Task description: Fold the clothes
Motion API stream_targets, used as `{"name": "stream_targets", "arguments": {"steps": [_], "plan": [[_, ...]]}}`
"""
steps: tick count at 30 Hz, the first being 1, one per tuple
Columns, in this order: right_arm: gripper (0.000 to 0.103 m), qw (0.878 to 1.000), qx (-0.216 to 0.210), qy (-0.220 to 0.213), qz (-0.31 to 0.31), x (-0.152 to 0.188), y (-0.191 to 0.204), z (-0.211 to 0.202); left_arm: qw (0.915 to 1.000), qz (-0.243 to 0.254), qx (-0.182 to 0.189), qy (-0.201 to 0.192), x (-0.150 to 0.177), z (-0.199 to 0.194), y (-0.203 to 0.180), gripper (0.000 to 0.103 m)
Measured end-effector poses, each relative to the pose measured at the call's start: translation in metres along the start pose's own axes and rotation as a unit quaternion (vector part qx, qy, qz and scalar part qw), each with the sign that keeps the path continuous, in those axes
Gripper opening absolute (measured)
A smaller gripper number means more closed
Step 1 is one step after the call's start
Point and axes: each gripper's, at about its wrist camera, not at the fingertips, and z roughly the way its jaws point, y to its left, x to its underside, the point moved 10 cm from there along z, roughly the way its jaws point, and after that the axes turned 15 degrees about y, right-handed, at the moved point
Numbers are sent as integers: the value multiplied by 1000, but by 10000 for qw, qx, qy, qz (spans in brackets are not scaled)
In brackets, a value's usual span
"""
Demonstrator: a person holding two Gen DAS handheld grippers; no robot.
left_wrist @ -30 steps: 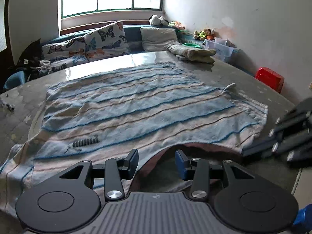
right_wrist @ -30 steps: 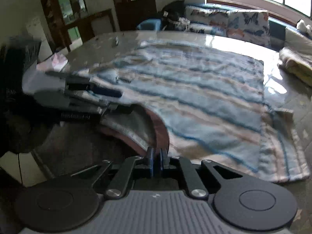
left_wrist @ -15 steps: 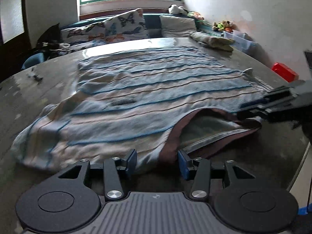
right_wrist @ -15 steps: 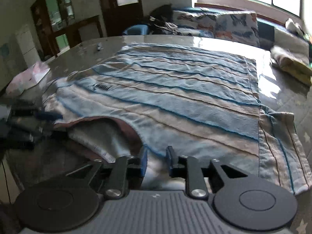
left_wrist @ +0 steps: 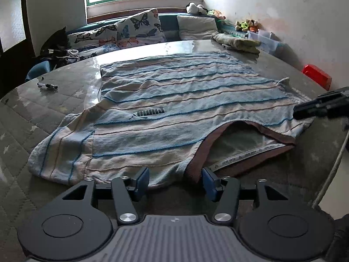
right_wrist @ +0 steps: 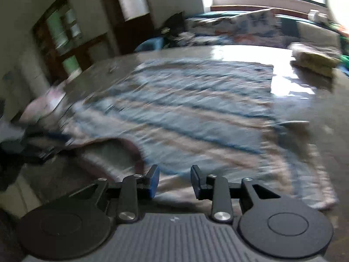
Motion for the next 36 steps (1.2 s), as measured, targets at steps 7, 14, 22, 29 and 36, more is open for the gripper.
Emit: {"name": "stream_targets", "arguments": {"steps": [7, 14, 22, 29, 36], "plan": [[32, 9912, 934, -142, 930, 5, -89, 3, 9999, -67, 1, -126, -2, -9, 3, 58], [31, 9884, 1097, -373, 986, -5, -105, -8, 9991, -161, -34, -396, -20, -18, 10, 58], [31, 9885, 1017, -551, 971, -50, -117, 18, 9981, -384, 22, -474, -42, -3, 15, 58], [21, 9829, 1127, -545, 1351, -52, -142, 28, 9944, -1019, -108, -271, -32, 12, 51, 58], [24, 9858, 1057, -646, 1137, -51, -117, 17, 9833, -1775, -243, -309, -25, 10, 100, 58]]}}
